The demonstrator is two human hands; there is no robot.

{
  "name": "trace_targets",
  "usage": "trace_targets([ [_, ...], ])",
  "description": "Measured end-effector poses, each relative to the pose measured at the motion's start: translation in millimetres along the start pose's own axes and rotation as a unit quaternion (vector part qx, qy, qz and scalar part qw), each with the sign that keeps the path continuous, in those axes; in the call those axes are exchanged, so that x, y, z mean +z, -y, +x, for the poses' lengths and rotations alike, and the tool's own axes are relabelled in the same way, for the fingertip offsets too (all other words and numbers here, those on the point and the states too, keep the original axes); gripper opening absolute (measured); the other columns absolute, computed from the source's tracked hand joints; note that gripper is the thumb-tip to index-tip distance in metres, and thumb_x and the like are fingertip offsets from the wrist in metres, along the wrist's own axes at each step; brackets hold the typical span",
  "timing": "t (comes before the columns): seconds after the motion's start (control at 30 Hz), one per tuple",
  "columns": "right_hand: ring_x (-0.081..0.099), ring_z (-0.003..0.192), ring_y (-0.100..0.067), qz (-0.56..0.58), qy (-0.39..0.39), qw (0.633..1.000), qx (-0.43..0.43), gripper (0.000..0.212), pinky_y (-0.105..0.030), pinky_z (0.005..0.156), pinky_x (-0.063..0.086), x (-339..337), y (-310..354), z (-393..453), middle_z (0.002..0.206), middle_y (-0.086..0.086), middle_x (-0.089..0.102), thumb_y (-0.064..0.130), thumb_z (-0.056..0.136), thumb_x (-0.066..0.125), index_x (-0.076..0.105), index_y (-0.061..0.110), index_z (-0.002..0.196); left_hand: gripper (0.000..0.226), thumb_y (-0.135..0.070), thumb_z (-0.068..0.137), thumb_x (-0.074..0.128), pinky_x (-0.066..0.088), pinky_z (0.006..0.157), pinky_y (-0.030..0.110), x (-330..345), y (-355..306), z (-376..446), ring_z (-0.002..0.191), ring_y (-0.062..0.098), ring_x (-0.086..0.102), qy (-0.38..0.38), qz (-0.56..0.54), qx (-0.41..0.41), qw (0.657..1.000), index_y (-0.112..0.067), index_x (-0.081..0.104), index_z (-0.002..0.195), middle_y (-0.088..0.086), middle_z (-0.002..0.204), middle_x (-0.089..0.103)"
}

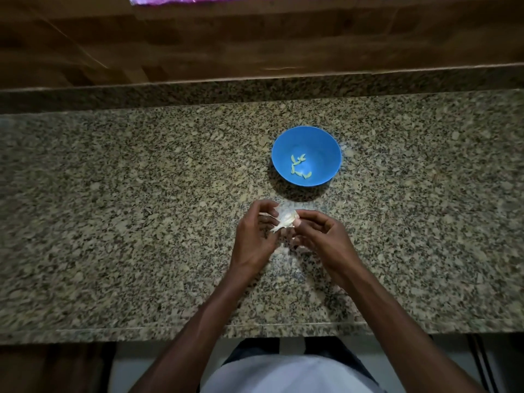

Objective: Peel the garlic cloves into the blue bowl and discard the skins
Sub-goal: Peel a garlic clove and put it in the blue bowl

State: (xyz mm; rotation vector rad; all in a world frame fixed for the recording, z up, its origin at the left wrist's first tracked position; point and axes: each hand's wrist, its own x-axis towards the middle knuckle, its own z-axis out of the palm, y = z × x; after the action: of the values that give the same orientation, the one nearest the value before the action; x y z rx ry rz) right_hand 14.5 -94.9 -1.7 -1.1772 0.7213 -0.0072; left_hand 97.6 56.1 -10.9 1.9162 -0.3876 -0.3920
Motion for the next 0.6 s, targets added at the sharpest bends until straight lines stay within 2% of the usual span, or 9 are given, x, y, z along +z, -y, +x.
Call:
trace_targets([
  [0.07,0.073,0.090,-0.029,-0.015,-0.002,1.000,-0.010,0.021,-0.049,0.088,0.060,-5.0,4.1,2.3,0.104,-0.012,0.080,0.011,0.093,0.077,0.075,0.013,0.115,0.049,0.012,0.090,0.064,0.057,0.081,0.020,1.8,-5.1,-3.2,0.093,0.004,0.068,-0.019,-0.018,-0.044,0.999,-0.023,0.059,0.123,-0.001,0.109,0.068],
  [0.17,0.076,0.094,-0.031,-0.039,0.019,0.998,-0.038,0.023,-0.050,0.085,0.063,-11.6,9.5,5.3,0.107,-0.008,0.080,0.013,0.094,0.077,0.076,0.014,0.116,0.026,-0.007,0.099,0.064,0.057,0.081,0.020,7.0,-14.0,-7.3,0.096,0.001,0.067,-0.066,-0.007,-0.057,0.996,-0.023,0.064,0.120,-0.007,0.107,0.071],
  [0.27,0.076,0.102,-0.030,-0.046,0.048,0.997,-0.050,0.025,-0.049,0.088,0.062,-18.5,11.7,8.6,0.112,-0.007,0.079,0.015,0.094,0.077,0.075,0.015,0.119,0.009,-0.021,0.098,0.071,0.059,0.081,0.024,15.0,-20.8,-9.7,0.093,0.002,0.069,-0.058,-0.016,-0.057,0.997,-0.020,0.071,0.107,-0.009,0.100,0.074],
  [0.4,0.077,0.101,-0.027,-0.028,0.077,0.995,-0.059,0.027,-0.033,0.083,0.062,-26.0,15.7,8.0,0.114,-0.008,0.078,0.010,0.094,0.077,0.074,0.010,0.120,0.011,-0.021,0.093,0.077,0.063,0.082,0.037,25.1,-25.0,-11.8,0.092,0.009,0.072,-0.065,-0.028,-0.068,0.995,-0.018,0.073,0.102,-0.006,0.096,0.076],
  [0.5,0.076,0.103,-0.028,-0.029,0.085,0.994,-0.059,0.028,-0.037,0.086,0.063,-32.9,14.8,7.3,0.115,-0.009,0.078,0.011,0.092,0.079,0.074,0.011,0.120,0.010,-0.019,0.092,0.079,0.062,0.081,0.044,30.6,-26.0,-13.3,0.090,0.013,0.072,-0.068,-0.025,-0.068,0.995,-0.017,0.074,0.100,-0.006,0.095,0.075],
  [0.6,0.076,0.101,-0.031,-0.024,0.088,0.994,-0.059,0.026,-0.039,0.086,0.063,-38.4,11.0,8.1,0.114,-0.012,0.077,0.007,0.093,0.077,0.073,0.008,0.118,0.012,-0.018,0.090,0.080,0.062,0.077,0.042,36.1,-30.5,-16.9,0.089,0.013,0.070,-0.064,-0.014,-0.052,0.997,-0.018,0.072,0.099,-0.007,0.093,0.073],
])
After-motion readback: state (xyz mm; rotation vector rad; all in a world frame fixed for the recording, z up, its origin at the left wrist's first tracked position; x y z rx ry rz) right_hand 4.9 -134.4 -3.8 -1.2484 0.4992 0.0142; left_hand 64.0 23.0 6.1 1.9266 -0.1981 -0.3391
